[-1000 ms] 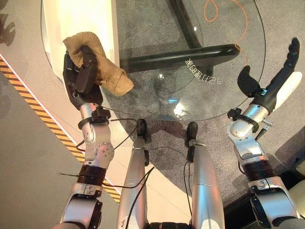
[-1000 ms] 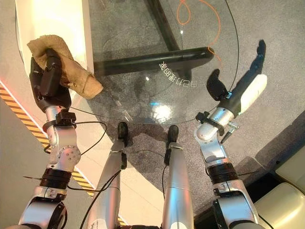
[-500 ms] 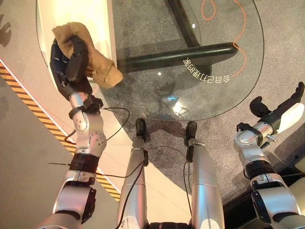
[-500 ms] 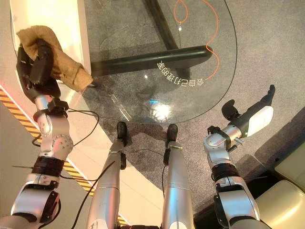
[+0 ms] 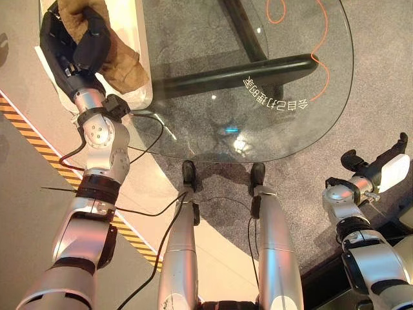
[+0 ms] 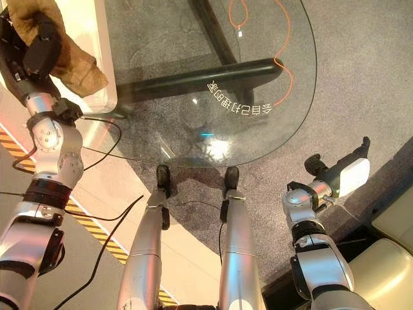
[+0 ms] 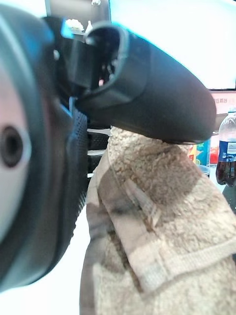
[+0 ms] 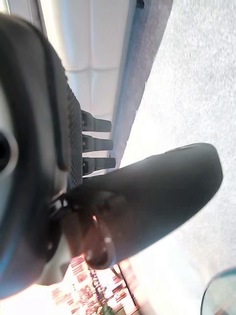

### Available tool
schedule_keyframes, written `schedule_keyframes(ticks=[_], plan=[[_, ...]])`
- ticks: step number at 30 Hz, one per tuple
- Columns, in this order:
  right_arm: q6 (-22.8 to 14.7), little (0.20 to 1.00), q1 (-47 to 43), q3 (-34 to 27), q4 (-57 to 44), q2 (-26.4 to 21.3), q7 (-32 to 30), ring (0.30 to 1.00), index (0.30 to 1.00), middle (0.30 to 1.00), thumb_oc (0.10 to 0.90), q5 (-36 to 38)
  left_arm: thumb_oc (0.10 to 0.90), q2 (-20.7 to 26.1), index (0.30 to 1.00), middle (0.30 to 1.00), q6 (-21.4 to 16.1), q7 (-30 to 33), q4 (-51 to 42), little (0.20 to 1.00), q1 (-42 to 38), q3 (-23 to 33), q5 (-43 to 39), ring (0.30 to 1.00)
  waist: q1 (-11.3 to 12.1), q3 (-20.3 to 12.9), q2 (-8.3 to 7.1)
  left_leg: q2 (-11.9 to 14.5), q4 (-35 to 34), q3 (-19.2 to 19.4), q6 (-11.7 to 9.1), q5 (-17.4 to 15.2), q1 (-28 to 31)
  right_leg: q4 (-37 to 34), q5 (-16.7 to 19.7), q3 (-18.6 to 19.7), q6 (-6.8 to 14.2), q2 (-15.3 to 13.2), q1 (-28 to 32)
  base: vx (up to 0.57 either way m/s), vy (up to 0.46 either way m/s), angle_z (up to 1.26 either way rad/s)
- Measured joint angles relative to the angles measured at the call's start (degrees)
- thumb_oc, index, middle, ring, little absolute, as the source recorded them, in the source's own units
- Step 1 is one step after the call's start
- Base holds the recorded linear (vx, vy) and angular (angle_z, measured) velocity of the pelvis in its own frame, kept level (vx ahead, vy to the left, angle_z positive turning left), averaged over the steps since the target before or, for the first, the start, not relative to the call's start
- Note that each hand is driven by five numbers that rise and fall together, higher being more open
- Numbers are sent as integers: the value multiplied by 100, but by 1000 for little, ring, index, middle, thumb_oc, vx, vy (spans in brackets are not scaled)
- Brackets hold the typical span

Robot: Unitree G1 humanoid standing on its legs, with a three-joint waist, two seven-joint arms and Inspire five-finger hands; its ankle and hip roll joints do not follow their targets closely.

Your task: Wipe the table with a cloth and put it in the basket.

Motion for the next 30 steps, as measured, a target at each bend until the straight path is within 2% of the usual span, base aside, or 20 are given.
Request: schedule_keyframes(ticks=[6, 11, 19, 23, 30], plan=[[1, 900, -115, 265, 358, 0, 591, 900, 900, 900, 800, 124, 100, 235, 300, 300, 161, 405, 824, 200, -388, -375, 38, 300, -76, 0, 0, 12, -3, 15, -1, 0, -6, 6, 0, 9, 0, 7, -16, 0, 0, 0], [26, 900, -82, 340, 543, 3, 825, 900, 900, 900, 800, 246, 100, 254, 300, 300, 296, 673, 1338, 200, -609, -456, 74, 300, -111, 0, 0, 17, -4, 27, -1, 0, -16, 14, 0, 18, -1, 12, -36, 3, 7, 0], [107, 900, -52, 548, 533, 9, 1032, 900, 900, 900, 800, 344, 100, 429, 300, 300, 1007, 1143, 1820, 200, -842, -856, 1361, 300, -137, -1, -3, 33, -1, 65, -1, 1, -84, 34, 7, 65, -10, 37, -143, 1, 8, -1], [119, 900, -53, 751, 523, 20, 1071, 900, 900, 900, 800, 342, 100, 431, 300, 300, 1166, 1187, 2010, 200, -1003, -968, 1596, 300, -151, 0, -12, 33, -1, 81, -7, 4, -133, 46, 9, 90, -13, 42, -205, 5, 24, -1], [122, 900, -73, 768, 441, 31, 1070, 900, 900, 900, 800, 340, 100, 523, 300, 300, 1330, 1298, 2045, 200, -1062, -1057, 1931, 300, -257, 0, -57, 34, 1, 98, -7, 4, -214, 47, 15, 108, -13, 47, -300, 4, 25, -1]])
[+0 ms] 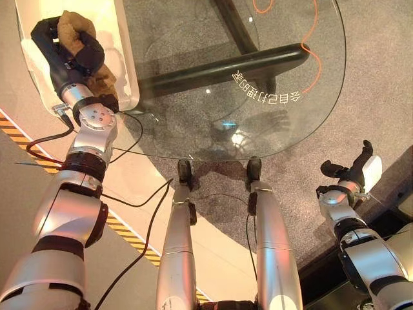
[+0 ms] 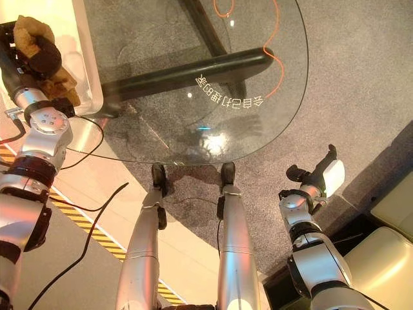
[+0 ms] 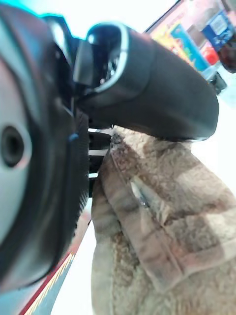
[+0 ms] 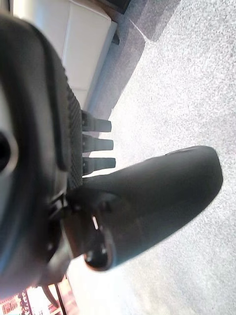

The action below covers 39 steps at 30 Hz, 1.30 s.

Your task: Wipe the table with a cloth and put it in the basket.

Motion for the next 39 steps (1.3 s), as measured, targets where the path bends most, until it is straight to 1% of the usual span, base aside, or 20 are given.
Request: schedule_keyframes(ticks=[5, 6, 9, 16, 17, 18, 19, 25, 28, 34, 39], plan=[[1, 900, -22, 0, -25, 1, 0, 900, 900, 900, 800, -2, 100, 75, 300, 300, 78, 4, 4, 200, -85, -61, 125, 300, -15, -3, -75, 32, 6, 39, -1, 0, -104, -4, 21, 27, -10, 30, -118, 5, 20, -4], [1, 900, -22, 0, -24, 1, 0, 900, 900, 900, 800, -3, 100, 76, 300, 300, 146, 4, 7, 200, -159, -93, 129, 300, -9, -2, -83, 38, 18, 39, -1, 0, -153, 3, 25, 27, -14, 36, -171, 0, 0, 0], [2, 900, -28, 8, -44, 6, 0, 900, 900, 900, 800, -8, 100, 76, 300, 300, 261, 7, 10, 200, -252, -250, 199, 300, -15, -1, -86, 46, 40, 36, -1, 0, -235, 6, 32, 26, -19, 47, -239, 0, 0, 0], [1, 900, -47, 14, -120, 7, 0, 900, 900, 900, 800, -14, 100, 76, 300, 300, 429, 10, 83, 200, -370, -270, 328, 300, -26, -2, -105, 67, 78, 35, -4, -2, -326, 10, 44, 24, -26, 68, -315, 0, 0, 0], [-5, 900, -47, 14, -124, 7, 0, 900, 900, 900, 800, -16, 251, 80, 429, 429, 441, 16, 132, 351, -398, -270, 327, 429, -28, -2, -108, 68, 82, 35, -4, -2, -329, 13, 44, 24, -27, 69, -319, 0, 0, 0], [-6, 900, -46, 14, -125, 7, 0, 900, 900, 900, 800, -17, 660, 90, 780, 780, 453, 53, 136, 760, -402, -269, 327, 780, -32, -3, -109, 70, 84, 35, -4, -2, -336, 14, 45, 24, -28, 71, -327, 0, 0, 0], [-6, 900, -43, 14, -127, 7, -1, 900, 900, 900, 800, -17, 800, 91, 900, 900, 452, 93, 136, 900, -403, -269, 327, 900, -32, -3, -111, 71, 92, 35, -4, -2, -350, 18, 45, 24, -29, 73, -341, 0, 0, 0], [-7, 900, -46, 14, -134, 10, -1, 900, 900, 900, 800, -21, 800, 101, 900, 900, 455, 116, 206, 900, -416, -262, 325, 900, -27, -3, -134, 73, 110, 35, -5, -2, -403, 59, 48, 28, -33, 77, -411, 0, 0, 0], [-8, 900, -45, 14, -136, 11, -1, 900, 900, 900, 800, -22, 800, 168, 900, 900, 452, 228, 205, 900, -441, -259, 325, 900, -28, -3, -135, 80, 111, 35, -5, -1, -401, 58, 53, 27, -40, 85, -411, 0, 0, 0], [-8, 900, -45, 15, -144, 17, -1, 900, 900, 900, 800, -22, 800, 299, 900, 900, 452, 237, 203, 900, -450, -244, 325, 900, -23, -5, -138, 84, 113, 34, -8, 0, -400, 58, 56, 27, -44, 88, -410, 0, 0, 0], [-12, 900, -45, 15, -151, 64, -1, 900, 900, 900, 800, -25, 800, 307, 900, 900, 453, 237, 204, 900, -449, -241, 323, 900, -23, -8, -180, 84, 134, 35, -8, 0, -396, 74, 58, 28, -45, 88, -406, 0, 0, 0]])
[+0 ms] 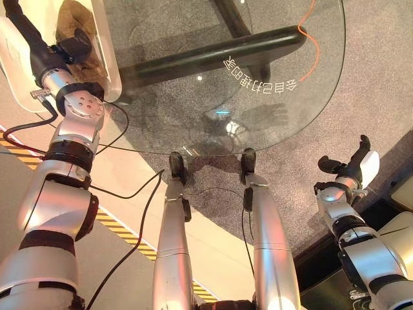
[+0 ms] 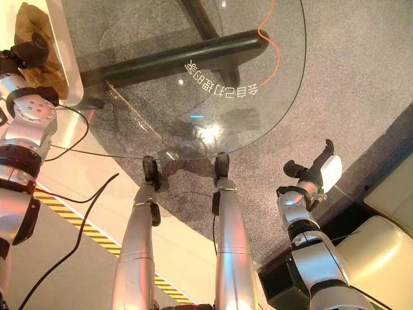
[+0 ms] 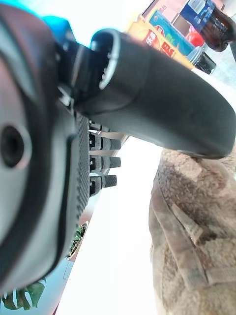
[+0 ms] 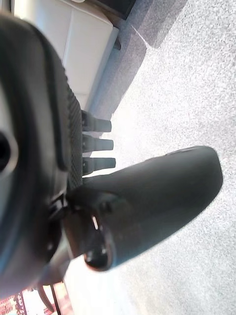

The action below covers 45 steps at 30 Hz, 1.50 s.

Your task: Wipe the table with a cloth and put it in the basket.

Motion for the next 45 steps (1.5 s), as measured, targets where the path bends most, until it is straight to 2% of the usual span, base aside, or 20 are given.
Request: schedule_keyframes(ticks=[12, 16, 18, 21, 26, 30, 32, 35, 37, 39, 40, 41, 42, 45], plan=[[0, 900, 38, -1, -2, 75, 0, 900, 900, 900, 800, -52, 800, 2, 900, 900, 24, 1, -107, 900, 20, 45, -226, 900, 5, -2, -6, 4, 65, -39, -30, 22, 43, -10, 67, -11, 1, 17, 88, -10, -18, 0], [1, 900, 170, -2, -7, 144, 0, 900, 900, 900, 800, -97, 800, 2, 900, 900, -73, 1, -326, 900, 213, 171, -245, 900, 13, -2, -7, 12, 10, -46, -32, 22, 289, -97, 71, -21, 6, 24, 352, -38, -31, 0], [1, 900, 245, -45, -2, 170, 0, 900, 900, 900, 800, -147, 800, 32, 900, 900, -174, 1, -639, 900, 475, 408, -249, 900, 23, -1, -7, 22, -111, -32, -48, 34, 546, -233, 104, -22, 24, 31, 601, -42, -18, -4], [0, 900, 477, -57, 12, 195, 0, 900, 900, 900, 800, -206, 800, 49, 900, 900, -564, 8, -801, 900, 822, 576, -345, 900, 51, -3, -5, 48, -493, 38, -40, 90, 1181, -616, 168, -16, 66, 37, 1221, -55, -27, -6], [3, 900, 677, -180, 38, 257, 67, 900, 900, 900, 800, -204, 800, 165, 900, 900, -709, -53, -992, 900, 1065, 885, -480, 900, 115, 1, 9, 60, -940, 99, -30, 249, 1851, -1024, 315, -32, 117, 24, 1887, -43, -50, -1], [13, 900, 1219, -503, 67, 333, 482, 900, 900, 900, 800, -199, 800, 295, 900, 900, -767, -601, -1190, 900, 2009, 1492, -754, 900, 213, -57, 124, 88, -1671, 104, -6, 380, 3188, -1688, 367, -178, 170, 1, 3227, 12, -53, 8], [25, 900, 1358, -623, 63, 305, 512, 900, 900, 900, 800, -237, 800, 327, 900, 900, -776, -846, -1239, 900, 2367, 1776, -872, 900, 273, -119, 199, 93, -1858, 119, -27, 361, 3479, -1957, 372, -192, 241, -2, 3556, 85, -21, -1], [170, 900, 1579, -773, 70, 282, 596, 900, 900, 900, 800, -410, 800, 327, 900, 900, -754, -1373, -1249, 900, 2977, 2175, -1113, 900, 347, -208, 335, 86, -2120, 175, 54, 424, 3861, -2417, 569, -204, 264, -10, 4032, 89, -14, -1], [272, 900, 1823, -797, 52, 295, 744, 900, 900, 900, 800, -446, 800, 212, 900, 900, -688, -1762, -1242, 900, 3600, 2528, -1144, 900, 366, -317, 425, 53, -2375, 179, 107, 465, 4202, -2821, 703, -279, 327, -52, 4479, 182, -2, 8], [412, 900, 2050, -1033, 60, 361, 1068, 900, 900, 900, 800, -444, 800, -119, 900, 900, -651, -2154, -1331, 900, 4166, 2922, -1141, 900, 453, -353, 465, 33, -2605, 206, 130, 506, 4715, -3194, 792, -336, 362, -79, 5066, 213, -6, 8], [500, 900, 2325, -1036, 178, 398, 1315, 900, 900, 900, 800, -447, 800, -415, 900, 900, -604, -2322, -1305, 900, 4556, 2991, -1171, 900, 488, -604, 481, 17, -2794, 217, 127, 502, 5017, -3511, 816, -386, 405, -98, 5451, 174, -5, 16], [566, 900, 2582, -1038, 280, 461, 1574, 900, 900, 900, 800, -447, 800, -569, 900, 900, -504, -2550, -1232, 900, 4991, 2964, -1214, 900, 527, -1103, 463, -4, -2839, 201, 130, 439, 4987, -3712, 813, -480, 419, -129, 5530, 197, -12, 23], [683, 900, 2725, -1040, 354, 506, 1837, 900, 900, 900, 800, -447, 800, -647, 900, 900, -361, -2780, -1003, 900, 5249, 2963, -1242, 900, 550, -1342, 423, -27, -2838, 187, 144, 388, 5066, -3892, 852, -505, 443, -141, 5708, 144, -13, 18], [934, 900, 2822, -1045, 572, 592, 2373, 900, 900, 900, 800, -470, 800, -800, 900, 900, -82, -3097, -414, 900, 5609, 2969, -1247, 900, 579, -1556, 314, -76, -2837, 102, 117, 328, 5336, -4181, 894, -652, 466, -176, 6191, 201, -13, 19]])
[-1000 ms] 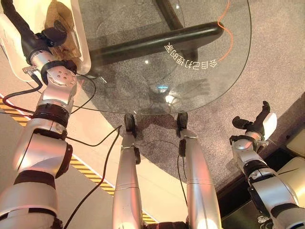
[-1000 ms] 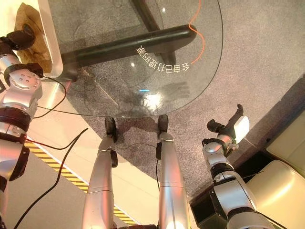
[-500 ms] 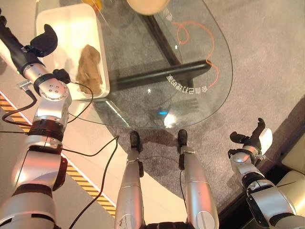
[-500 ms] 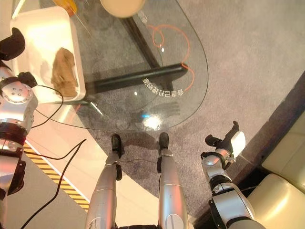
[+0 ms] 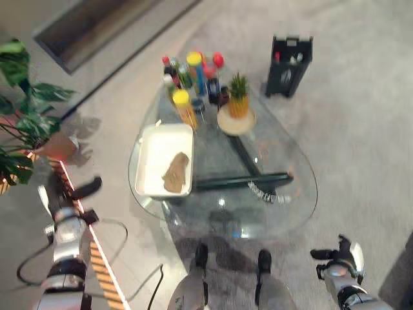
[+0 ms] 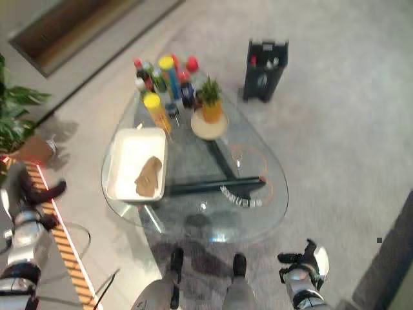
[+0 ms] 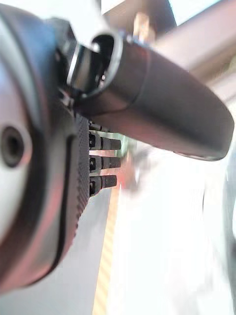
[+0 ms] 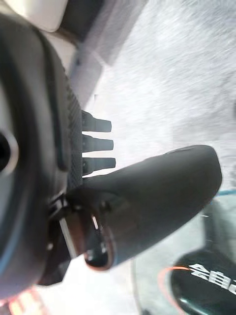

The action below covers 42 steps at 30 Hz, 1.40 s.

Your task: Wipe the table with a cloth and put it in the basket.

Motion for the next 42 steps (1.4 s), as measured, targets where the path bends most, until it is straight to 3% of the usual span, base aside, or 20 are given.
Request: schedule_keyframes(ticks=[3, 7, 9, 13, 25, 33, 42], plan=[[229, 900, 160, 6, 196, 75, 443, 900, 900, 900, 800, -283, 800, -267, 900, 900, 136, -114, 515, 900, 397, 2, 97, 900, 84, -430, -154, 0, -1, -18, 17, -66, 131, -2, -68, -27, 9, 2, 145, 133, -23, 7], [383, 900, 277, 13, 196, 185, 693, 900, 900, 900, 800, -621, 800, -475, 900, 900, 324, -359, 1021, 900, 676, -48, 426, 900, 86, -702, -306, -5, -2, -23, 25, -79, 237, -4, -89, -36, 10, -3, 259, 83, -12, 3], [493, 900, 458, 22, 200, 251, 924, 900, 900, 900, 800, -878, 800, -737, 900, 900, 542, -663, 1471, 900, 868, -92, 904, 900, 94, -981, -402, -1, -20, -22, 20, -148, 323, -31, -160, -50, -41, -5, 351, 48, 18, 1], [681, 900, 672, 110, 372, 267, 1213, 900, 900, 900, 800, -1312, 800, -1090, 900, 900, 809, -1147, 1914, 900, 1165, -356, 1327, 900, 86, -1281, -414, 10, -42, -14, 63, -175, 353, -35, -159, -51, -43, 2, 368, 0, 0, 0], [893, 900, 850, 140, 463, 378, 1498, 900, 900, 900, 800, -1374, 800, -1491, 900, 900, 1022, -1776, 1893, 900, 1272, -1130, 2183, 900, 32, -1379, -200, 54, -22, 17, 128, -161, 518, -36, -158, -43, -64, 44, 512, 0, 0, 0], [1146, 900, 843, 250, 570, 436, 1634, 900, 900, 900, 800, -1382, 800, -1513, 900, 900, 1337, -1813, 1902, 900, 1255, -1411, 2434, 900, 31, -1366, -230, 65, -19, 82, 123, -206, 673, -36, -169, 5, -78, 48, 606, 14, -6, -3], [1205, 900, 843, 368, 570, 441, 1683, 900, 900, 900, 800, -1549, 800, -1534, 900, 900, 1375, -1813, 1900, 900, 1250, -1446, 2605, 900, 16, -1361, -249, 93, -37, 83, 116, -218, 709, -37, -184, 11, -91, 77, 636, 0, 0, 0]])
